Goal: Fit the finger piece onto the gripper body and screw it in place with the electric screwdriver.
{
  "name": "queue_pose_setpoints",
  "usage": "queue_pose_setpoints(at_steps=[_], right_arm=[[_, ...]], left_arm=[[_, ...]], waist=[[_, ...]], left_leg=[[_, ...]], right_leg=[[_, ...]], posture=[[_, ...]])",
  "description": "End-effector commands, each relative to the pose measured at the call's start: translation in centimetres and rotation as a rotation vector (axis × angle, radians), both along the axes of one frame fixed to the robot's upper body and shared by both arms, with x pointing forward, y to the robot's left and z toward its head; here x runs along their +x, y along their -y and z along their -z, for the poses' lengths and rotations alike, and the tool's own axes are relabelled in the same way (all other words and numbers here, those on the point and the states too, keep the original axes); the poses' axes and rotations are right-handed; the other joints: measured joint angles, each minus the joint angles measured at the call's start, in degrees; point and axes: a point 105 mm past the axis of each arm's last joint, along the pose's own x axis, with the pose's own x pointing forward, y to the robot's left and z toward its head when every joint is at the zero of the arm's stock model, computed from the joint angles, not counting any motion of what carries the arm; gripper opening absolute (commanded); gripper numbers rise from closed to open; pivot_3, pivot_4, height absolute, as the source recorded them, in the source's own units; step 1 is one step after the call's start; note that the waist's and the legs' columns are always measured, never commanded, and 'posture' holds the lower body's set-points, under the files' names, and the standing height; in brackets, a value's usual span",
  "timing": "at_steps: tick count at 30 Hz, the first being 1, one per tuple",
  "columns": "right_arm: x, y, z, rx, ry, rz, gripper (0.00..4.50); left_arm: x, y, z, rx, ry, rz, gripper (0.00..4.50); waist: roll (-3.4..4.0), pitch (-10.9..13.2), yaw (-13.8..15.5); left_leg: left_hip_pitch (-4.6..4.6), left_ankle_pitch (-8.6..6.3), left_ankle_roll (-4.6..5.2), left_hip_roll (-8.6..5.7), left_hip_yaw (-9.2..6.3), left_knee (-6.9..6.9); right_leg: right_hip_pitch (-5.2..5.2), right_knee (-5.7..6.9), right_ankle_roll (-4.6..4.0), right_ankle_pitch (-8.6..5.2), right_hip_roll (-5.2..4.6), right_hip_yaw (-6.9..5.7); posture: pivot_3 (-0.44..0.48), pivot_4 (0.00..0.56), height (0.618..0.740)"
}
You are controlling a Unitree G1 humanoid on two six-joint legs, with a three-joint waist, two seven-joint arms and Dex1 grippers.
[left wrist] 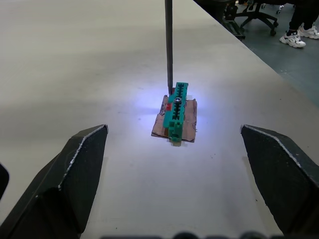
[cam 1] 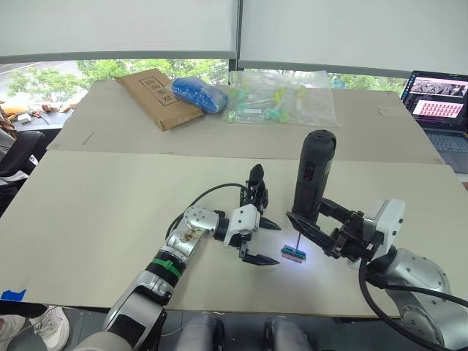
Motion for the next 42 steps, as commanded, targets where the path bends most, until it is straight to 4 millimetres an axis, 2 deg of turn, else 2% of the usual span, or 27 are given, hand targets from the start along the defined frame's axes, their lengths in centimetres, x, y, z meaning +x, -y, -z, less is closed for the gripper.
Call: queue_pose_setpoints(at_steps=[1, 10, 42], right_arm=[[-0.56, -0.14, -1.54, -0.018, 0.101, -0.014, 1.95], [-0.18, 0.48, -2.14, 0.104, 0.015, 0.010, 1.95], [0.01, 0.01, -1.79, 0.115, -0.026, 0.019, 1.95]], left_arm=[[0.01, 0.38, -0.55, -0.015, 0.033, 0.013, 4.50], [-0.04, 0.44, -0.58, -0.017, 0.032, 0.016, 4.50], [-0.15, 0.41, -0.59, -0.014, 0.032, 0.024, 4.50]], waist=[[0.00, 0.00, 0.00], [0.00, 0.00, 0.00], [0.00, 0.00, -0.01]], left_leg=[[0.00, 0.00, 0.00, 0.00, 0.00, 0.00], [0.00, 0.00, 0.00, 0.00, 0.00, 0.01], [0.00, 0.00, 0.00, 0.00, 0.00, 0.00]], right_leg=[[0.00, 0.00, 0.00, 0.00, 0.00, 0.00], [0.01, 0.00, 0.00, 0.00, 0.00, 0.00], [0.00, 0.00, 0.00, 0.00, 0.00, 0.00]], posture=[[0.000, 0.150, 0.740], [0.000, 0.150, 0.740], [0.000, 0.150, 0.740]])
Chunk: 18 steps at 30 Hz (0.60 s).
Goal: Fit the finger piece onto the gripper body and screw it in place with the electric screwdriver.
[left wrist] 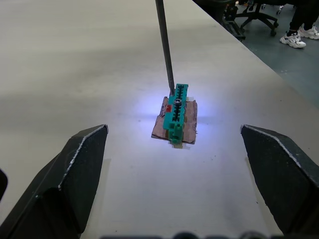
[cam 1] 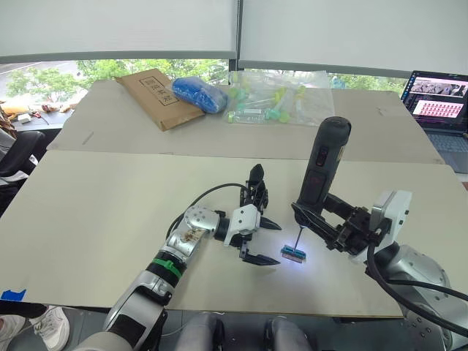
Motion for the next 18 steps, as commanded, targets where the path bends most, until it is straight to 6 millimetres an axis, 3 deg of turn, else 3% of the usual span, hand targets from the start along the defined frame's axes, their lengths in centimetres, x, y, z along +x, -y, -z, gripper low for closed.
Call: queue_pose_setpoints(at_steps=[1, 18], right_arm=[[-0.84, -0.67, -1.37, -0.003, 0.063, -0.030, 1.95], [-0.90, -0.37, -1.14, -0.016, 0.064, -0.020, 1.95]], left_arm=[[-0.10, 0.32, -0.57, -0.012, 0.032, 0.020, 4.50], [-0.16, 0.41, -0.52, -0.014, 0.029, 0.020, 4.50]], waist=[[0.00, 0.00, 0.00], [0.00, 0.00, 0.01]], left_leg=[[0.00, 0.00, 0.00, 0.00, 0.00, 0.00], [0.00, 0.00, 0.00, 0.00, 0.00, 0.00]], right_leg=[[0.00, 0.00, 0.00, 0.00, 0.00, 0.00], [0.00, 0.00, 0.00, 0.00, 0.00, 0.00]], posture=[[0.000, 0.150, 0.740], [0.000, 0.150, 0.740]])
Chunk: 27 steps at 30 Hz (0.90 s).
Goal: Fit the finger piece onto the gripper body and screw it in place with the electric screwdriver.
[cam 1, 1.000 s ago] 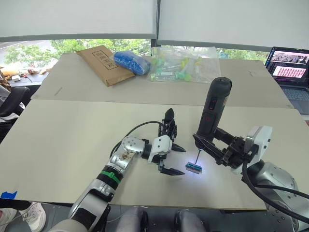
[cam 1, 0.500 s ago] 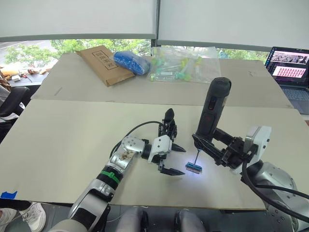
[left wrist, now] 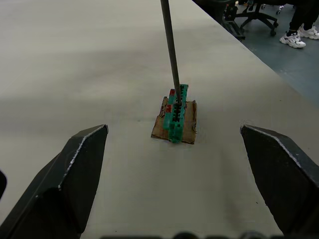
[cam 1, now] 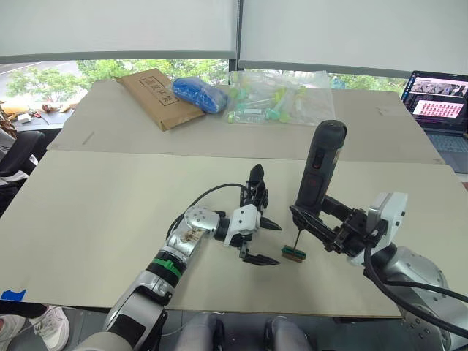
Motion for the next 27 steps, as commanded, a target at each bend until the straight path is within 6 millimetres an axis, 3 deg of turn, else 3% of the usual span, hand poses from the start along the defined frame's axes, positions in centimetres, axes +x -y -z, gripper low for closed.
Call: queue_pose_setpoints(at_steps=[1, 20, 27], right_arm=[[-0.8, -0.1, -1.5, -0.008, 0.078, -0.010, 1.95], [-0.3, 0.0, -1.4, -0.011, 0.076, -0.004, 1.95], [-0.8, -0.5, -2.2, -0.006, 0.100, -0.020, 1.95]], left_arm=[[-0.1, 0.4, -0.5, -0.014, 0.029, 0.019, 4.50], [-0.1, 0.3, -0.6, -0.015, 0.028, 0.017, 4.50], [-0.6, -1.0, -0.6, -0.016, -0.003, 0.009, 4.50]], waist=[[0.00, 0.00, -0.01], [0.00, 0.00, -0.01], [0.00, 0.00, -0.15]], left_leg=[[0.00, 0.00, 0.00, 0.00, 0.00, 0.00], [0.00, 0.00, 0.00, 0.00, 0.00, 0.00], [0.00, 0.00, 0.00, 0.01, 0.00, -0.01]], right_leg=[[0.00, 0.00, 0.00, 0.00, 0.00, 0.00], [0.00, 0.00, 0.00, 0.00, 0.00, 0.00], [-0.01, 0.00, 0.00, 0.00, 0.00, 0.00]], posture=[[0.000, 0.150, 0.740], [0.000, 0.150, 0.740], [0.000, 0.150, 0.740]])
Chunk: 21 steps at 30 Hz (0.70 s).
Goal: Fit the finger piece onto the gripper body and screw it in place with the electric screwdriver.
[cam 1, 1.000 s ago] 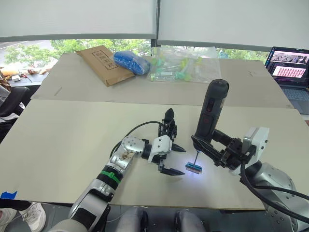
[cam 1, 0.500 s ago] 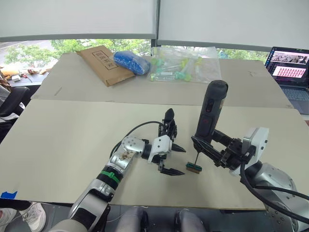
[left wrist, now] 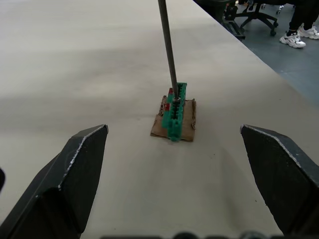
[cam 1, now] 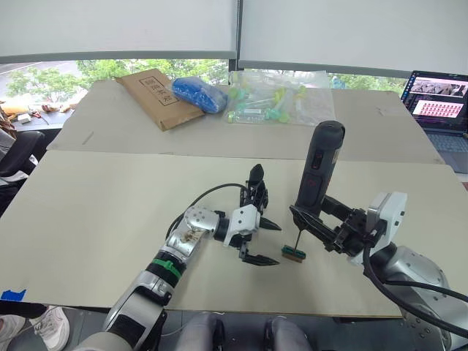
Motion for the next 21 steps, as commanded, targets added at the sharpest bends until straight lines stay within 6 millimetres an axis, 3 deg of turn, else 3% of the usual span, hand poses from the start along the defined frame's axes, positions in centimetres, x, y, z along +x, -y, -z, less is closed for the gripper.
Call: queue_pose_setpoints(at_steps=[1, 12, 17, 21], right_arm=[[-0.9, -0.5, -2.3, 0.005, 0.100, -0.024, 1.95], [-1.4, -1.5, -5.6, 0.016, 0.160, -0.109, 1.95], [-1.3, -2.0, -6.2, 0.018, 0.167, -0.142, 1.95], [-1.1, -2.2, -6.5, 0.016, 0.170, -0.160, 1.95]], left_arm=[[-0.5, -0.5, -0.8, -0.027, -0.007, 0.010, 4.50], [0.4, -6.7, -0.7, -0.050, -0.071, -0.339, 4.50], [1.6, -7.1, -0.8, -0.095, -0.083, -0.503, 4.50], [3.7, -6.0, -1.1, -0.151, -0.071, -0.600, 4.50]], waist=[[0.00, 0.00, -0.03], [0.00, 0.00, 0.07], [0.00, 0.00, 0.29], [0.00, 0.00, 0.36]], left_leg=[[0.00, 0.00, 0.00, 0.01, 0.00, 0.00], [0.02, 0.00, 0.00, 0.03, -0.03, 0.00], [0.02, 0.00, 0.00, 0.01, -0.03, 0.02], [0.02, 0.00, 0.00, 0.01, -0.03, 0.03]], right_leg=[[0.00, 0.01, 0.00, 0.00, 0.00, 0.00], [0.02, 0.01, 0.00, 0.00, -0.01, 0.03], [0.04, 0.01, 0.00, 0.00, -0.02, 0.03], [0.04, 0.03, 0.00, 0.00, -0.02, 0.02]], posture=[[0.000, 0.150, 0.740], [0.000, 0.150, 0.740], [0.000, 0.150, 0.740], [0.000, 0.150, 0.740]])
